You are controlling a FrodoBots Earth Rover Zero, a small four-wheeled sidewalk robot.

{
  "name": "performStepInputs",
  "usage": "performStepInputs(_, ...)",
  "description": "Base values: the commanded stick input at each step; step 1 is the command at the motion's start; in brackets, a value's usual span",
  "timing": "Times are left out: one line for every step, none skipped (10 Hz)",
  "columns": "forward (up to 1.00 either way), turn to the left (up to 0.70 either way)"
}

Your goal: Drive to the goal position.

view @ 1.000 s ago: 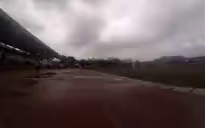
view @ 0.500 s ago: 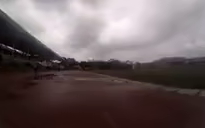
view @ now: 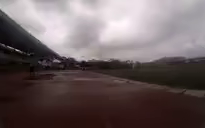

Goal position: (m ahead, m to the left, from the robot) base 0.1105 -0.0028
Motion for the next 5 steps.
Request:
performStepInputs(0.50, 0.00)
performStepInputs(0.50, 0.00)
performStepInputs(0.50, 0.00)
performStepInputs(0.50, 0.00)
performStepInputs(0.50, 0.00)
